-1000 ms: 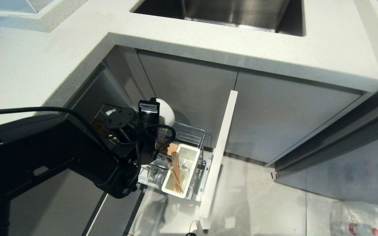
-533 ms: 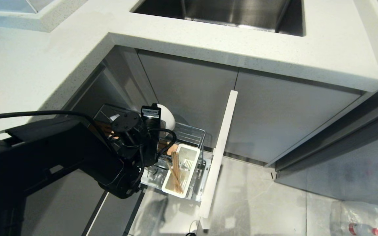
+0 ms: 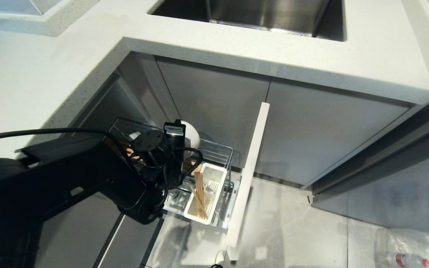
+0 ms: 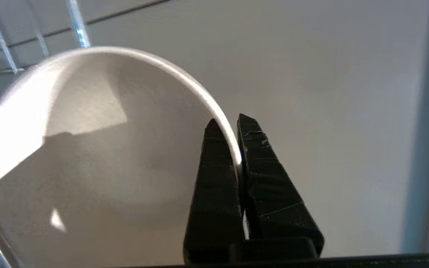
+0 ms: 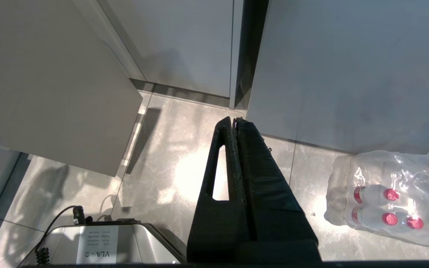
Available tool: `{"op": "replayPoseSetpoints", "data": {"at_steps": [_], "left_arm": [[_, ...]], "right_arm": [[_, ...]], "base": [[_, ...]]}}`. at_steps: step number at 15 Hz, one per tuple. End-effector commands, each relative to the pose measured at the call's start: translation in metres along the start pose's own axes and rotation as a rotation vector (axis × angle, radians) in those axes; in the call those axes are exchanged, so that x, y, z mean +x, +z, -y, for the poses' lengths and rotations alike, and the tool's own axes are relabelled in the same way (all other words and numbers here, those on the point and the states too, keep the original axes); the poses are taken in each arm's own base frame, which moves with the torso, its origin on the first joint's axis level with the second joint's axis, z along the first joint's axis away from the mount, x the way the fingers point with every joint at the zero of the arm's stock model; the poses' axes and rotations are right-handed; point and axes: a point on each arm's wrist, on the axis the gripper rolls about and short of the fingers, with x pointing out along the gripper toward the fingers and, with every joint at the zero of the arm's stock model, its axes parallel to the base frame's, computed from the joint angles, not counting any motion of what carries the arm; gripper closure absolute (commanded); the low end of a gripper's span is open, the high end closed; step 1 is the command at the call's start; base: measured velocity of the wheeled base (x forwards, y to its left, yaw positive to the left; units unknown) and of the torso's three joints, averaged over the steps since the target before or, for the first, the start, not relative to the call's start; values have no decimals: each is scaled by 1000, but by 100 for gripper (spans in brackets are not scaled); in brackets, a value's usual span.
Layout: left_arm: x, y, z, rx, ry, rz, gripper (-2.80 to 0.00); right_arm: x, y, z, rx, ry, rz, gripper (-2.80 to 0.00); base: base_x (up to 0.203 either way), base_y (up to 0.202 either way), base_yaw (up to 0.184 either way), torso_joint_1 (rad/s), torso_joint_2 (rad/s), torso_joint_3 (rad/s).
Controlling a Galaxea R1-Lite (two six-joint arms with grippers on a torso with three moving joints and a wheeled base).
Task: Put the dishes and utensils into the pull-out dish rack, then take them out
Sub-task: Pick up the bowl and place it in the cupboard
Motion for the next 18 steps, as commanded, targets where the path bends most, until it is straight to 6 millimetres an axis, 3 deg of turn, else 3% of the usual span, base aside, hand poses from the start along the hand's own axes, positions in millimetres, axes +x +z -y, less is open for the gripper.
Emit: {"op": "replayPoseSetpoints", "data": {"at_steps": [1, 8, 18], "left_arm": [[3, -2, -4, -9, -2, 6, 0], [1, -5, -11, 3, 20, 8, 0], [-1, -1, -5, 25, 11, -2, 0]], "right_arm": [[0, 0, 0, 0, 1, -2, 0], [0, 0, 0, 0, 0, -2, 0], [0, 0, 0, 0, -1, -2, 0]], "base": [[0, 0, 0, 0, 0, 0], [0, 0, 0, 0, 0, 0], [0, 0, 0, 0, 0, 0]]}}
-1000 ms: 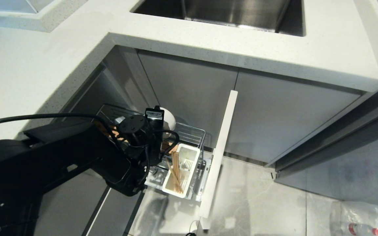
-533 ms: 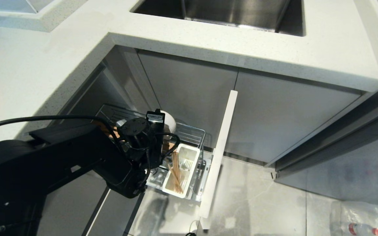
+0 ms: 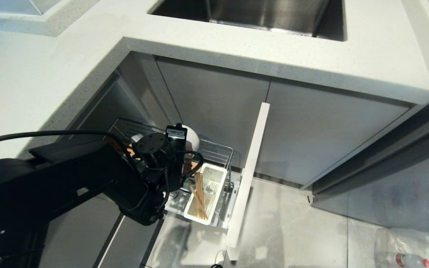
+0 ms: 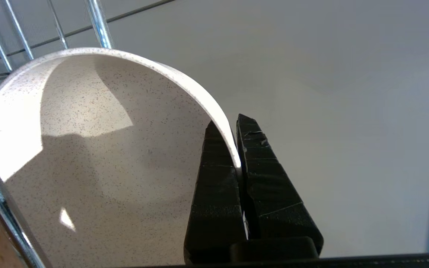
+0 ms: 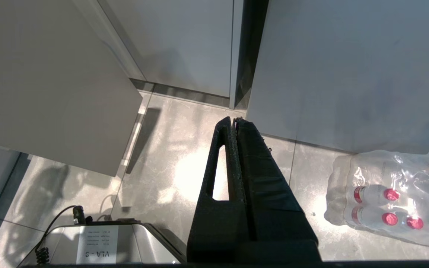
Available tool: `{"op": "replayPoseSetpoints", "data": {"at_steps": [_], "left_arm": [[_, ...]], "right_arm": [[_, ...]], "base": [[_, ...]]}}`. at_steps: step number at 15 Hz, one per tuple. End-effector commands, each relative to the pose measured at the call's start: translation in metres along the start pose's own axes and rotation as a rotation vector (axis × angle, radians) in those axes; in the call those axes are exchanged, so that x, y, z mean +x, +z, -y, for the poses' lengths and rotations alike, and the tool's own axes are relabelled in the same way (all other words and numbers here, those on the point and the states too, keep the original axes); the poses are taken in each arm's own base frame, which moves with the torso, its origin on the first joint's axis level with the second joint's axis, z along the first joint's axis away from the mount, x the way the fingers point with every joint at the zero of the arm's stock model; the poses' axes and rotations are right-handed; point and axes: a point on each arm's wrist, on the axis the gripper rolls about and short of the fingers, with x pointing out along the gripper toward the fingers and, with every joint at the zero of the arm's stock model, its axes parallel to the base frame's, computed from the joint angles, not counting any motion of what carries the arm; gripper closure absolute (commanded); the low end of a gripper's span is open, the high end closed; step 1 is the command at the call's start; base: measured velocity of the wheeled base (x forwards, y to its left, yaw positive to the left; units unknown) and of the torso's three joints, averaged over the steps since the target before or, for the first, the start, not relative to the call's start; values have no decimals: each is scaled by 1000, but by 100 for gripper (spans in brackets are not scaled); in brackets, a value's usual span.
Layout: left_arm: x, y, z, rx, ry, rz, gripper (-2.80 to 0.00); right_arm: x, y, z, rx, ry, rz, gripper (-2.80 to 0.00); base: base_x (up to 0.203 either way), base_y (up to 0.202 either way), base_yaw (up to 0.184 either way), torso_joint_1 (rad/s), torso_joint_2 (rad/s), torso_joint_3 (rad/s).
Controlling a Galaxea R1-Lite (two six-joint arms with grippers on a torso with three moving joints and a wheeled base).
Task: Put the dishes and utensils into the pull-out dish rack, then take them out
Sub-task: Pick up the bowl and place it in the cupboard
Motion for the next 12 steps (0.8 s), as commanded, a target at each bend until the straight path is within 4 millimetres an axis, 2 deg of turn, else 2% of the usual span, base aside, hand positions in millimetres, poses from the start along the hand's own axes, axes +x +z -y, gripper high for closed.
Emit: {"op": "replayPoseSetpoints", "data": {"at_steps": [1, 4, 5, 10, 12], "left_arm": [[-1, 1, 3, -14, -11, 4, 0], [-1, 0, 1, -11, -6, 2, 0], [-1, -1, 1, -9, -5, 0, -280], [-3, 1, 0, -4, -3, -13, -280], [-10, 2, 2, 2, 5, -26, -280]], "right_arm": [[0, 0, 0, 0, 0, -2, 0], [0, 0, 0, 0, 1, -2, 0], [0, -1, 0, 0, -1, -3, 0], [0, 0, 0, 0, 0, -2, 0], [0, -1, 0, 0, -1, -3, 0]], "base": [[0, 0, 0, 0, 0, 0], [0, 0, 0, 0, 0, 0], [0, 0, 0, 0, 0, 0], [0, 0, 0, 0, 0, 0], [0, 0, 0, 0, 0, 0]]}}
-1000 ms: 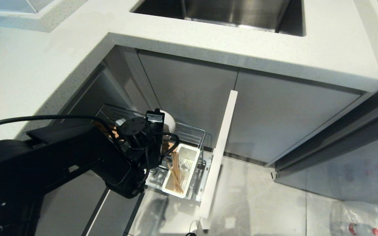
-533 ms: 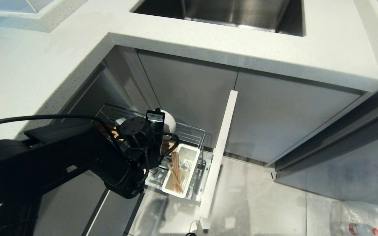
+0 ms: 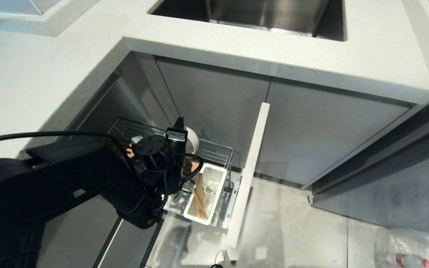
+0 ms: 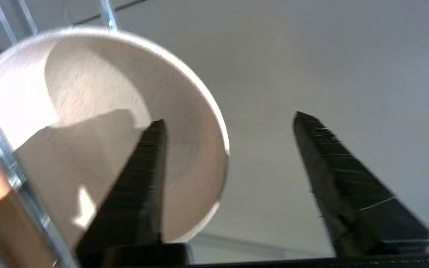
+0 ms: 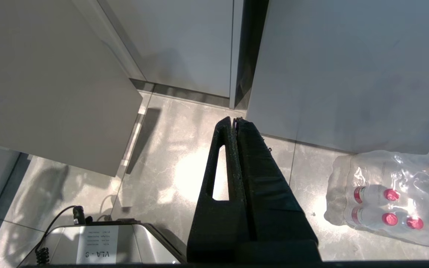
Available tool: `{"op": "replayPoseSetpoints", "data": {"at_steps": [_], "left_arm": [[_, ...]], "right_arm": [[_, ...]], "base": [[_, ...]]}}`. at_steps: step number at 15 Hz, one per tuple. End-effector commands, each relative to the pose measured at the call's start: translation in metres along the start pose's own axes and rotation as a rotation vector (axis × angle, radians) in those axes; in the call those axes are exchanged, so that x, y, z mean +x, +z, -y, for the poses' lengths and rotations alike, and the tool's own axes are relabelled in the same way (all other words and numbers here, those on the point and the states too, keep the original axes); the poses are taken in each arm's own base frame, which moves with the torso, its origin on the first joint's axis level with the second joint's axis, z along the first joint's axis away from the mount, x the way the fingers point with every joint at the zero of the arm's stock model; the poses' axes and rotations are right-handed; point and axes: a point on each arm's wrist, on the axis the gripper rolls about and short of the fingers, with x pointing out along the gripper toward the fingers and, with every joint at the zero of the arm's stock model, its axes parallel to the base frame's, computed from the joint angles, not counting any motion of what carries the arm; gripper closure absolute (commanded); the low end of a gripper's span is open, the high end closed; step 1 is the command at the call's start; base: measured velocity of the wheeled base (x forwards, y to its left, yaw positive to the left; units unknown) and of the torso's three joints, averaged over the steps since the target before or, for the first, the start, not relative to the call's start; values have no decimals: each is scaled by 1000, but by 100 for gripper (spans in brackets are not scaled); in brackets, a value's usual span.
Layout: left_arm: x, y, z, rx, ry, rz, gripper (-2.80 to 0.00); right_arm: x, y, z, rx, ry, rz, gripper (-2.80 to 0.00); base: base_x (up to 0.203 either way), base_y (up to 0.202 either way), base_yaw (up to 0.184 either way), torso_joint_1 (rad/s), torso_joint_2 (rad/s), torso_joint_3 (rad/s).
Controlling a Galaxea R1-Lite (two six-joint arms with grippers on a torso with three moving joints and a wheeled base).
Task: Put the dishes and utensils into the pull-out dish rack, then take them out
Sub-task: Pick up the bowl and place it in the cupboard, then pick up the chopsticks and place it in the cupboard
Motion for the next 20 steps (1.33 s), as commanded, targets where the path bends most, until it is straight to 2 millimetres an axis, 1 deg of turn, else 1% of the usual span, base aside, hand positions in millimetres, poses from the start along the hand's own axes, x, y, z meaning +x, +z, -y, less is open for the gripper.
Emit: {"op": "replayPoseSetpoints", "data": {"at_steps": [1, 3, 5, 8, 11, 12, 13, 16, 19, 20], "left_arm": [[-7, 3, 7, -12, -8, -4, -280], [-16, 6, 14, -13, -9, -17, -280], [-30, 13, 26, -15, -15, -28, -280], [-43, 19, 36, 1, -21, -39, -280], [-59, 27, 54, -3, -53, -50, -280], [-64, 30, 61, 5, -66, -52, -253], [-69, 33, 66, 21, -77, -56, 0], [-82, 44, 81, 53, -125, -70, 0], [-104, 67, 109, 82, -234, -97, 0], [-111, 74, 115, 105, -268, -110, 0]], "right_arm": [[0, -1, 0, 0, -1, -3, 0], [0, 0, 0, 0, 0, -2, 0], [0, 0, 0, 0, 0, -3, 0], [0, 0, 0, 0, 1, -3, 0], [0, 0, 0, 0, -1, -2, 0], [0, 0, 0, 0, -1, -2, 0], [0, 0, 0, 0, -1, -3, 0], [0, -1, 0, 0, 0, -4, 0], [0, 0, 0, 0, 1, -2, 0], [0, 0, 0, 0, 1, -2, 0]], "base": [[0, 0, 0, 0, 0, 0], [0, 0, 0, 0, 0, 0], [0, 0, 0, 0, 0, 0], [0, 0, 0, 0, 0, 0], [0, 0, 0, 0, 0, 0], [0, 0, 0, 0, 0, 0], [0, 0, 0, 0, 0, 0], [0, 0, 0, 0, 0, 0], [0, 0, 0, 0, 0, 0], [0, 0, 0, 0, 0, 0]]}}
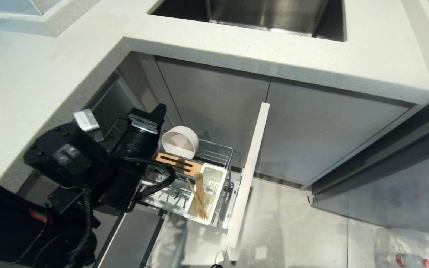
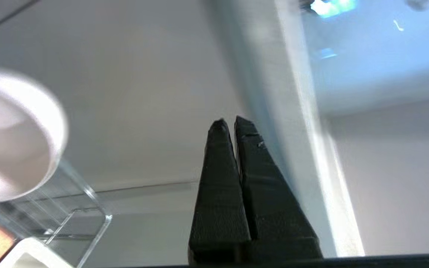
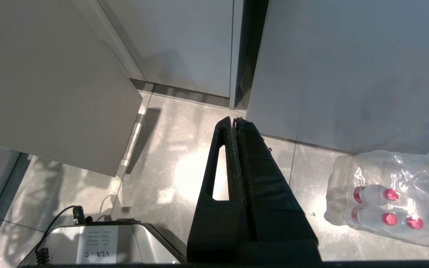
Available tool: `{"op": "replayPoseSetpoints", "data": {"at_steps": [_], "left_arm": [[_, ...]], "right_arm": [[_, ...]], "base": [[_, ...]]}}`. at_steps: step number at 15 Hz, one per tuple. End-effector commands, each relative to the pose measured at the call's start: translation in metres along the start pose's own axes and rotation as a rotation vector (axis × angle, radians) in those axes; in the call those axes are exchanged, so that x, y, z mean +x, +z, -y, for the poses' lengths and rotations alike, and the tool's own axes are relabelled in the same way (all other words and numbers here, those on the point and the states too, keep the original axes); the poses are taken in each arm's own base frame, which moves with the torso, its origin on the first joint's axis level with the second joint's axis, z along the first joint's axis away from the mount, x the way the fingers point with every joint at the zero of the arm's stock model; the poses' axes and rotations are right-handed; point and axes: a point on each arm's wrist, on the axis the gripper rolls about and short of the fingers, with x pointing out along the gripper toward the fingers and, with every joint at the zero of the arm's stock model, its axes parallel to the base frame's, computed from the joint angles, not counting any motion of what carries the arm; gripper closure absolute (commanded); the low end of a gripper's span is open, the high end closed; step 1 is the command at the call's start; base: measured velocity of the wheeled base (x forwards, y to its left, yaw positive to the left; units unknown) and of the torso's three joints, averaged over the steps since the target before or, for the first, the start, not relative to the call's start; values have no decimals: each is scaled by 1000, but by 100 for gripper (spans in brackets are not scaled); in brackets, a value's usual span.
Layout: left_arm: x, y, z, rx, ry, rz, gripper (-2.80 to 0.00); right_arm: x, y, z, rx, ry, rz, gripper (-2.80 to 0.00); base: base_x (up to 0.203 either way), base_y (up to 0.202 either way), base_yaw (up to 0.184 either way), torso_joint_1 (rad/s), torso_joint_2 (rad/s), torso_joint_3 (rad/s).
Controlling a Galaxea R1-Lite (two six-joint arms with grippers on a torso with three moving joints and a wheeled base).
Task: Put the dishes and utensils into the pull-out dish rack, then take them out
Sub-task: Pick up the chopsticks and place it in the cupboard
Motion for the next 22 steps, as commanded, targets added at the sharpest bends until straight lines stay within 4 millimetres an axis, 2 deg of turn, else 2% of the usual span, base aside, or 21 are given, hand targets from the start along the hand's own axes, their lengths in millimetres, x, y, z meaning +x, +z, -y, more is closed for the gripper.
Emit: {"op": "replayPoseSetpoints", "data": {"at_steps": [1, 5, 9, 12, 15, 18, 22], "left_arm": [[-16, 23, 21, 4, -86, 22, 0], [-40, 52, 42, 189, -219, 10, 0], [-57, 88, 81, 338, -368, -5, 0], [-56, 119, 117, 487, -370, 7, 0], [-59, 140, 141, 711, -362, 28, 0], [-58, 161, 170, 776, -371, 76, 0], [-59, 182, 196, 811, -294, 28, 0]], "right_arm": [[0, 0, 0, 0, -1, -2, 0], [0, 0, 0, 0, -1, -2, 0], [0, 0, 0, 0, -1, -2, 0], [0, 0, 0, 0, 1, -2, 0], [0, 0, 0, 0, -1, -3, 0], [0, 0, 0, 0, -1, -3, 0], [0, 0, 0, 0, -1, -2, 0]], "base": [[0, 0, 0, 0, 0, 0], [0, 0, 0, 0, 0, 0], [0, 0, 0, 0, 0, 0], [0, 0, 0, 0, 0, 0], [0, 0, 0, 0, 0, 0], [0, 0, 0, 0, 0, 0], [0, 0, 0, 0, 0, 0]]}}
